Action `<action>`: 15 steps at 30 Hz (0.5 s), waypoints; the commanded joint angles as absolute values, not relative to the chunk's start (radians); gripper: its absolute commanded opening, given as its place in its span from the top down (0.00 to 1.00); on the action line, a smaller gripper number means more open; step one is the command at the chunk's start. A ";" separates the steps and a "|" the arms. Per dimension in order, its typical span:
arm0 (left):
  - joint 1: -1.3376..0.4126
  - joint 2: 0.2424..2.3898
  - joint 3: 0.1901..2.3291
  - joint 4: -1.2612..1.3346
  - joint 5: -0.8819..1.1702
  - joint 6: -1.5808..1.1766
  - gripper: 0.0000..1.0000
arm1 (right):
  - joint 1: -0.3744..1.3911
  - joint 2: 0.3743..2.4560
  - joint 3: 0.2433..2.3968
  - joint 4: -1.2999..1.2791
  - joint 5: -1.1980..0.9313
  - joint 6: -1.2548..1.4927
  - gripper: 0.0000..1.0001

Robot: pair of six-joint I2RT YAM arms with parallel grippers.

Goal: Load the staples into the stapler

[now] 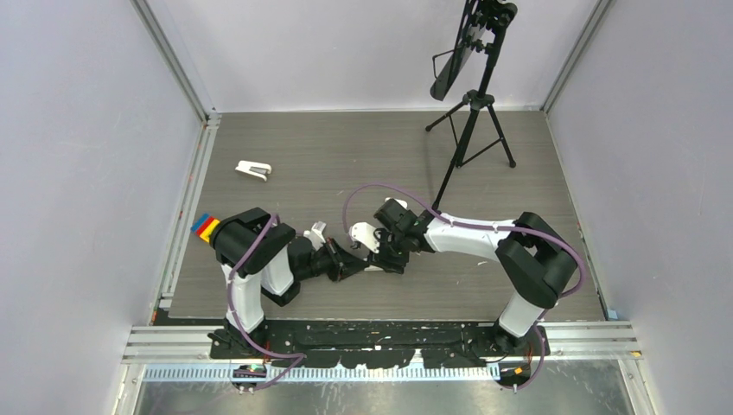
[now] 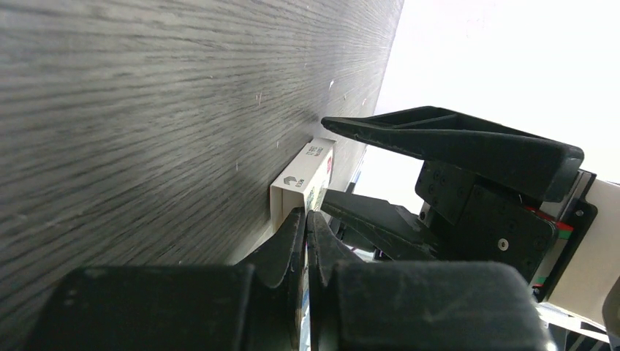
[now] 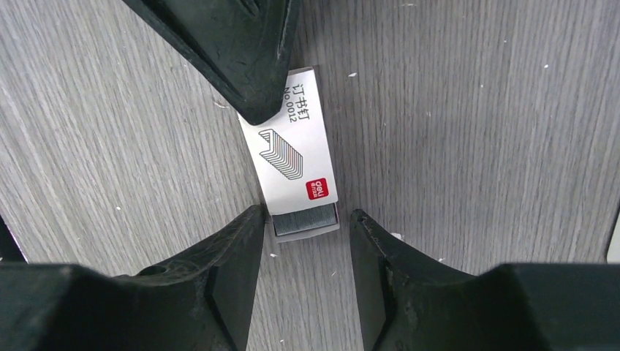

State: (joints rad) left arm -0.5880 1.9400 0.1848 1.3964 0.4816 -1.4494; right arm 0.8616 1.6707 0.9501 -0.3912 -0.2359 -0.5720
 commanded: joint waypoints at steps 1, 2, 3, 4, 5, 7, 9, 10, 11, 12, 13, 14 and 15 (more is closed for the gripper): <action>-0.579 1.942 0.179 1.431 0.494 -1.416 0.96 | 0.861 1.690 0.992 -0.411 -0.221 -0.586 0.50; -0.576 1.941 0.178 1.431 0.494 -1.417 0.96 | 0.862 1.693 0.994 -0.416 -0.217 -0.587 0.51; -0.576 1.940 0.178 1.431 0.495 -1.417 0.96 | 0.861 1.693 0.995 -0.420 -0.214 -0.588 0.53; -0.574 1.940 0.177 1.431 0.495 -1.416 0.97 | 0.862 1.693 0.996 -0.422 -0.211 -0.588 0.55; -0.573 1.939 0.176 1.431 0.495 -1.415 0.97 | 0.862 1.692 0.994 -0.424 -0.208 -0.588 0.57; -0.570 1.938 0.174 1.431 0.496 -1.415 0.97 | 0.861 1.688 0.991 -0.428 -0.204 -0.589 0.59; -0.565 1.937 0.171 1.431 0.499 -1.415 0.98 | 0.861 1.684 0.990 -0.435 -0.203 -0.589 0.62; -0.562 1.936 0.168 1.431 0.499 -1.414 0.98 | 0.861 1.681 0.989 -0.439 -0.200 -0.589 0.65; -0.558 1.935 0.165 1.431 0.500 -1.415 0.98 | 0.861 1.680 0.988 -0.441 -0.196 -0.589 0.66; -0.556 1.934 0.163 1.431 0.501 -1.414 0.98 | 0.861 1.677 0.987 -0.443 -0.194 -0.591 0.68; -0.553 1.933 0.162 1.431 0.503 -1.413 0.99 | 0.861 1.677 0.985 -0.444 -0.190 -0.590 0.69; -0.552 1.932 0.161 1.431 0.505 -1.413 0.99 | 0.862 1.676 0.984 -0.444 -0.188 -0.589 0.69; -0.550 1.931 0.160 1.431 0.506 -1.413 0.99 | 0.861 1.675 0.982 -0.446 -0.185 -0.589 0.70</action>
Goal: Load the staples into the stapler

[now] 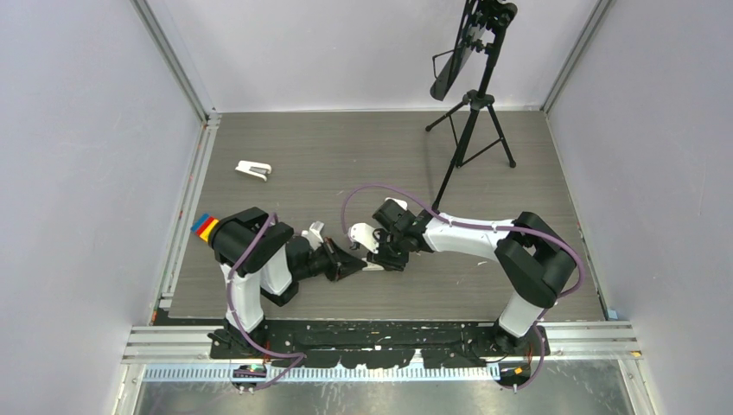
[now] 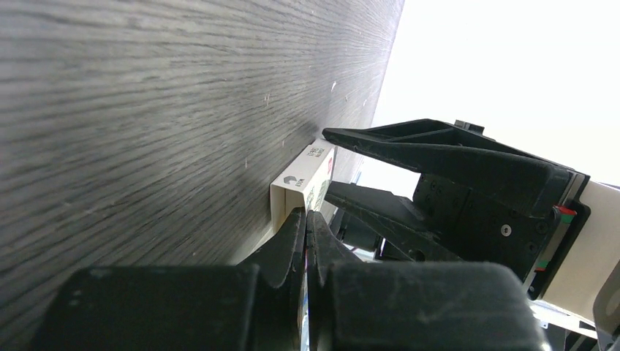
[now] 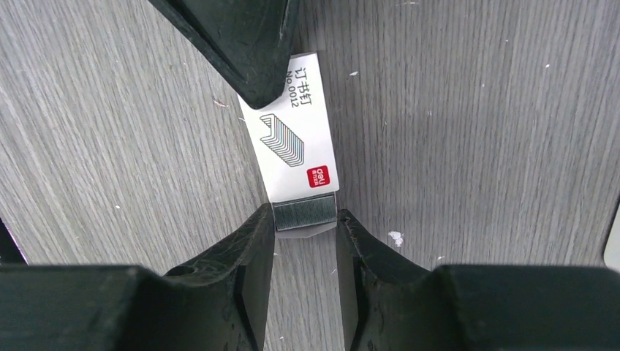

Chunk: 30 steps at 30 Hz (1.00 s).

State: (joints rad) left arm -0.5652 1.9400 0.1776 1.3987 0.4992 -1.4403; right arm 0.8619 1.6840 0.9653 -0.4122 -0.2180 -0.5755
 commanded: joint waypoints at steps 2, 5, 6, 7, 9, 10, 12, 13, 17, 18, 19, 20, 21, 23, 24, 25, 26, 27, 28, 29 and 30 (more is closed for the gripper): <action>-0.546 1.928 0.157 1.431 0.509 -1.411 0.99 | 0.861 1.673 0.981 -0.451 -0.178 -0.588 0.71; -0.536 1.925 0.151 1.431 0.516 -1.408 0.99 | 0.861 1.667 0.975 -0.458 -0.161 -0.588 0.72; -0.533 1.924 0.148 1.431 0.520 -1.408 0.99 | 0.861 1.664 0.973 -0.459 -0.156 -0.588 0.72; -0.529 1.923 0.146 1.431 0.521 -1.407 0.99 | 0.861 1.662 0.973 -0.462 -0.152 -0.588 0.72; -0.521 1.922 0.142 1.431 0.527 -1.402 0.99 | 0.861 1.659 0.971 -0.469 -0.145 -0.586 0.72; -0.517 1.921 0.140 1.431 0.531 -1.401 0.99 | 0.861 1.657 0.970 -0.473 -0.136 -0.586 0.72; -0.506 1.922 0.137 1.431 0.543 -1.399 0.99 | 0.861 1.654 0.969 -0.483 -0.122 -0.586 0.72; -0.502 1.923 0.137 1.431 0.548 -1.397 0.99 | 0.861 1.654 0.969 -0.487 -0.116 -0.586 0.72; -0.487 1.925 0.135 1.431 0.570 -1.394 1.00 | 0.861 1.648 0.971 -0.499 -0.113 -0.584 0.72; -0.485 1.923 0.134 1.430 0.574 -1.393 1.00 | 0.861 1.648 0.972 -0.502 -0.110 -0.583 0.71; -0.484 1.920 0.133 1.431 0.577 -1.391 1.00 | 0.861 1.645 0.972 -0.506 -0.109 -0.583 0.71; -0.482 1.916 0.131 1.431 0.577 -1.390 1.00 | 0.861 1.644 0.975 -0.510 -0.107 -0.583 0.71; -0.482 1.914 0.130 1.430 0.577 -1.388 1.00 | 0.861 1.642 0.975 -0.511 -0.107 -0.583 0.71; -0.481 1.908 0.132 1.422 0.580 -1.385 1.00 | 0.861 1.641 0.976 -0.512 -0.107 -0.583 0.71; -0.480 1.906 0.132 1.417 0.580 -1.383 1.00 | 0.861 1.639 0.975 -0.512 -0.107 -0.583 0.71; -0.480 1.904 0.132 1.413 0.581 -1.382 1.00 | 0.861 1.639 0.974 -0.513 -0.105 -0.584 0.70; -0.480 1.902 0.133 1.409 0.581 -1.382 1.00 | 0.861 1.640 0.974 -0.515 -0.103 -0.583 0.70; -0.480 1.900 0.133 1.404 0.583 -1.380 1.00 | 0.861 1.642 0.976 -0.516 -0.104 -0.584 0.70; -0.480 1.898 0.135 1.399 0.583 -1.378 0.99 | 0.861 1.643 0.979 -0.521 -0.105 -0.583 0.69; -0.480 1.896 0.135 1.394 0.583 -1.377 0.99 | 0.861 1.645 0.983 -0.526 -0.108 -0.582 0.69; -0.480 1.894 0.136 1.390 0.583 -1.375 0.98 | 0.861 1.646 0.986 -0.529 -0.110 -0.581 0.68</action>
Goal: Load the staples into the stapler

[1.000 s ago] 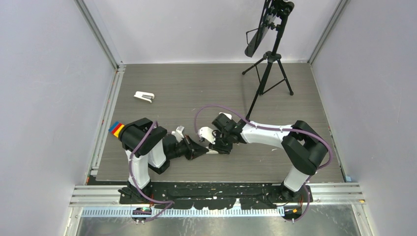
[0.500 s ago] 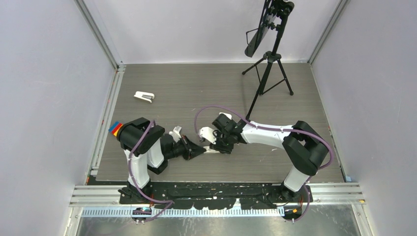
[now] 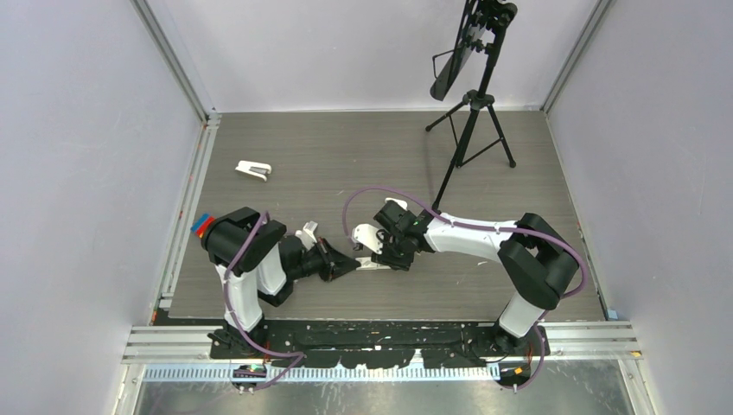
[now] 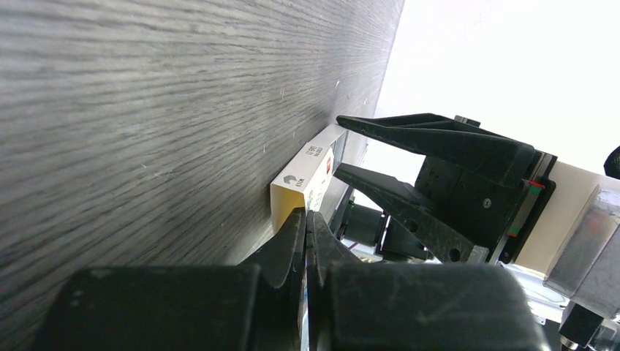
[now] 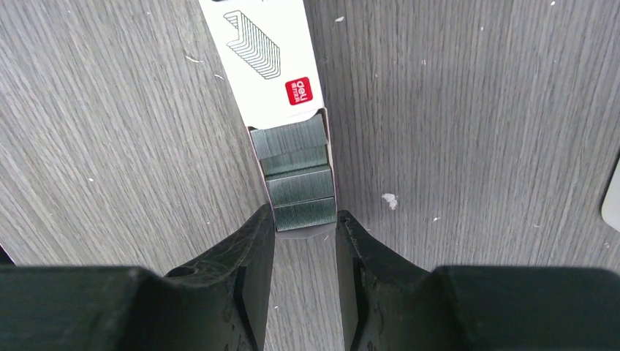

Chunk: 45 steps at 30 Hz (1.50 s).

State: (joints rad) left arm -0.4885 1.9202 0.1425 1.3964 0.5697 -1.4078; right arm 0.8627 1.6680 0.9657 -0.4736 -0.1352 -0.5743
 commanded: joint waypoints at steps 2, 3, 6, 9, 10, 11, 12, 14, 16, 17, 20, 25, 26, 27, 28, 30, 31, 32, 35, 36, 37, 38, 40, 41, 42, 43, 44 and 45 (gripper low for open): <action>-0.480 1.888 0.137 1.382 0.584 -1.373 0.98 | 0.861 1.644 0.986 -0.529 -0.106 -0.581 0.68; -0.480 1.884 0.137 1.378 0.583 -1.372 0.98 | 0.861 1.642 0.985 -0.528 -0.103 -0.581 0.68; -0.480 1.868 0.139 1.354 0.583 -1.366 0.96 | 0.861 1.638 0.987 -0.531 -0.099 -0.581 0.63; -0.479 1.840 0.146 1.318 0.583 -1.354 0.86 | 0.862 1.630 0.993 -0.529 -0.105 -0.576 0.50; -0.480 1.830 0.148 1.304 0.582 -1.350 0.82 | 0.862 1.627 0.994 -0.527 -0.107 -0.574 0.48; -0.480 1.818 0.150 1.286 0.581 -1.346 0.76 | 0.862 1.621 0.994 -0.526 -0.108 -0.572 0.46; -0.480 1.807 0.151 1.269 0.579 -1.341 0.70 | 0.862 1.612 0.994 -0.522 -0.112 -0.571 0.45; -0.480 1.780 0.156 1.231 0.576 -1.331 0.58 | 0.863 1.587 0.990 -0.510 -0.128 -0.565 0.42; -0.480 1.748 0.162 1.187 0.572 -1.320 0.47 | 0.863 1.563 0.988 -0.496 -0.142 -0.553 0.38; -0.480 1.731 0.166 1.163 0.571 -1.314 0.42 | 0.864 1.552 0.987 -0.490 -0.149 -0.546 0.36; -0.480 1.661 0.177 1.078 0.563 -1.293 0.29 | 0.866 1.503 0.980 -0.464 -0.152 -0.524 0.32; -0.480 1.479 0.232 0.815 0.542 -1.227 0.14 | 0.866 1.391 0.954 -0.383 -0.074 -0.461 0.31; -0.480 1.424 0.251 0.733 0.529 -1.201 0.13 | 0.867 1.366 0.950 -0.360 -0.045 -0.441 0.31; -0.480 1.363 0.279 0.622 0.509 -1.165 0.11 | 0.866 1.344 0.946 -0.339 -0.020 -0.422 0.31; -0.480 1.300 0.310 0.496 0.485 -1.119 0.08 | 0.866 1.319 0.944 -0.322 0.013 -0.400 0.30; -0.480 1.168 0.398 0.165 0.378 -1.008 0.04 | 0.867 1.261 0.942 -0.282 0.089 -0.342 0.29; -0.480 1.106 0.443 0.039 0.324 -0.959 0.01 | 0.867 1.236 0.942 -0.268 0.114 -0.310 0.29; -0.480 1.052 0.489 -0.072 0.261 -0.908 0.01 | 0.867 1.211 0.941 -0.256 0.135 -0.280 0.29; -0.479 0.953 0.617 -0.310 0.099 -0.788 0.00 | 0.866 1.129 0.931 -0.226 0.185 -0.180 0.26; -0.479 0.940 0.659 -0.371 0.054 -0.748 0.00 | 0.866 1.097 0.923 -0.219 0.199 -0.155 0.26; -0.478 0.939 0.718 -0.424 0.015 -0.722 0.00 | 0.866 1.066 0.915 -0.214 0.216 -0.128 0.24; -0.477 0.949 0.746 -0.476 -0.039 -0.699 0.00 | 0.866 1.033 0.905 -0.211 0.238 -0.114 0.22; -0.471 0.988 0.847 -0.557 -0.106 -0.658 0.00 | 0.865 0.963 0.886 -0.211 0.301 -0.078 0.19; -0.463 1.013 0.885 -0.591 -0.137 -0.645 0.00 | 0.865 0.929 0.875 -0.214 0.338 -0.065 0.17; -0.454 1.039 0.920 -0.616 -0.167 -0.633 0.00 | 0.865 0.894 0.864 -0.213 0.379 -0.052 0.15; -0.437 1.067 0.952 -0.634 -0.189 -0.624 0.00 | 0.865 0.860 0.848 -0.209 0.424 -0.030 0.15; -0.415 1.098 0.980 -0.645 -0.206 -0.614 0.00 | 0.865 0.823 0.830 -0.198 0.478 -0.013 0.15; -0.397 1.126 1.005 -0.646 -0.214 -0.609 0.00 | 0.866 0.794 0.812 -0.188 0.492 -0.008 0.14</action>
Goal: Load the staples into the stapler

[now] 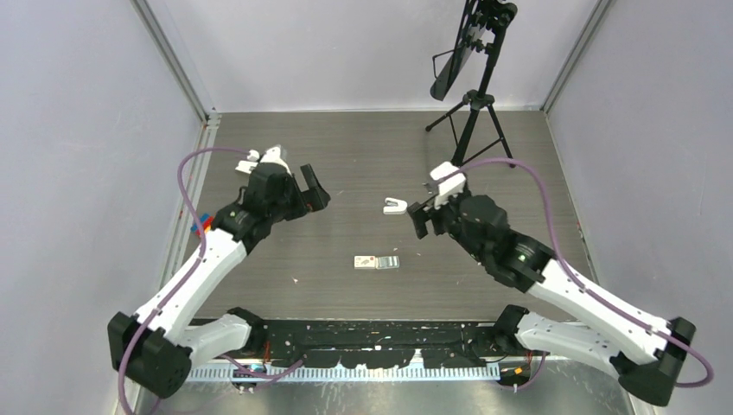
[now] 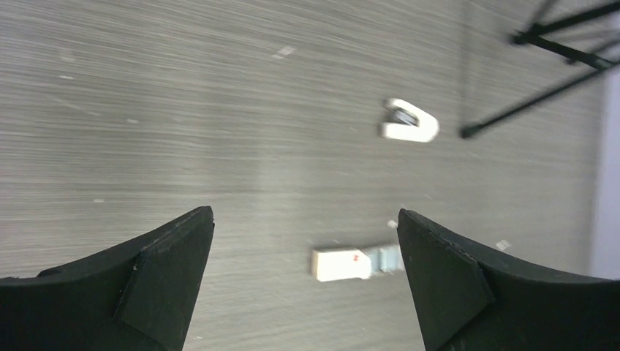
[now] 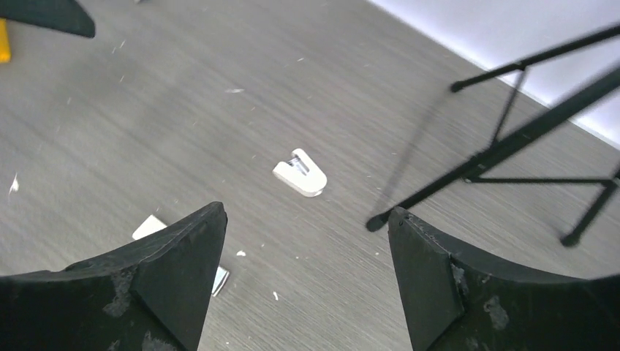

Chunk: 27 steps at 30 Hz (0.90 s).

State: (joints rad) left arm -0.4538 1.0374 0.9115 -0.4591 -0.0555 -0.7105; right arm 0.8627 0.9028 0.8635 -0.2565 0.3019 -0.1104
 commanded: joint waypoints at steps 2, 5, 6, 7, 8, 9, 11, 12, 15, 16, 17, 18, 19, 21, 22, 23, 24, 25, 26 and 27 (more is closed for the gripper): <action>-0.325 1.198 1.053 -0.644 -0.213 -0.610 0.00 | 0.865 0.724 0.778 -0.180 0.525 -0.002 0.11; -0.221 1.328 1.138 -0.652 -0.212 -0.626 0.00 | 0.865 0.660 0.733 -0.173 0.564 0.028 0.10; -0.187 1.376 1.173 -0.661 -0.212 -0.638 0.00 | 0.865 0.645 0.720 -0.172 0.581 0.035 0.10; -0.159 1.424 1.204 -0.665 -0.214 -0.650 0.00 | 0.865 0.633 0.706 -0.168 0.596 0.039 0.10; -0.131 1.482 1.233 -0.662 -0.221 -0.667 0.01 | 0.865 0.624 0.694 -0.166 0.604 0.038 0.10; -0.106 1.528 1.258 -0.655 -0.226 -0.685 0.02 | 0.865 0.619 0.684 -0.164 0.609 0.035 0.10; -0.062 1.610 1.305 -0.622 -0.208 -0.716 0.04 | 0.865 0.620 0.674 -0.161 0.625 0.029 0.10; -0.041 1.652 1.327 -0.606 -0.201 -0.728 0.05 | 0.864 0.624 0.673 -0.159 0.630 0.025 0.10; -0.002 1.772 1.420 -0.569 -0.192 -0.765 0.06 | 0.865 0.648 0.671 -0.145 0.635 0.008 0.10; 0.030 1.813 1.453 -0.566 -0.193 -0.776 0.06 | 0.865 0.658 0.670 -0.141 0.637 0.005 0.10; 0.045 1.858 1.486 -0.568 -0.195 -0.788 0.05 | 0.865 0.669 0.672 -0.137 0.639 0.005 0.10; 0.059 1.897 1.521 -0.573 -0.191 -0.800 0.04 | 0.866 0.677 0.672 -0.135 0.641 0.005 0.10; 0.070 1.939 1.551 -0.576 -0.181 -0.811 0.04 | 0.865 0.686 0.673 -0.132 0.640 0.005 0.10; 0.090 2.005 1.609 -0.573 -0.160 -0.822 0.03 | 0.865 0.695 0.674 -0.132 0.637 0.005 0.10; 0.094 2.034 1.633 -0.565 -0.157 -0.822 0.02 | 0.865 0.698 0.671 -0.133 0.637 -0.007 0.10; 0.099 2.056 1.657 -0.562 -0.167 -0.820 0.01 | 0.865 0.697 0.669 -0.133 0.637 -0.019 0.10; 0.101 2.078 1.679 -0.560 -0.179 -0.818 0.01 | 0.865 0.695 0.665 -0.132 0.638 -0.023 0.10; 0.103 2.103 1.701 -0.560 -0.193 -0.819 0.00 | 0.865 0.694 0.662 -0.132 0.642 -0.026 0.10; 0.106 2.120 1.721 -0.562 -0.205 -0.820 0.00 | 0.865 0.695 0.660 -0.131 0.646 -0.029 0.10; 0.109 2.142 1.742 -0.568 -0.211 -0.828 0.00 | 0.865 0.696 0.659 -0.132 0.648 -0.032 0.10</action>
